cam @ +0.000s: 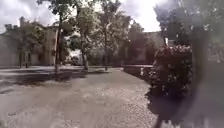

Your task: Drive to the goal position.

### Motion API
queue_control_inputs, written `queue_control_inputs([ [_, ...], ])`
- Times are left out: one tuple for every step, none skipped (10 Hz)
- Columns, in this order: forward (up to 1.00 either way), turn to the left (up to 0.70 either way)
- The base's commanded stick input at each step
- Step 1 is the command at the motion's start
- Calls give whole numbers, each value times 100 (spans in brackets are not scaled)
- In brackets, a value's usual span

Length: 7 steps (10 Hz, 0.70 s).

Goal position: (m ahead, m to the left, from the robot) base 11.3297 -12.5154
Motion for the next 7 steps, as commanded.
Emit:
queue_control_inputs([
  [85, 0],
  [85, 0],
  [85, 0],
  [85, 0],
  [85, 0],
  [85, 0],
  [85, 0],
])
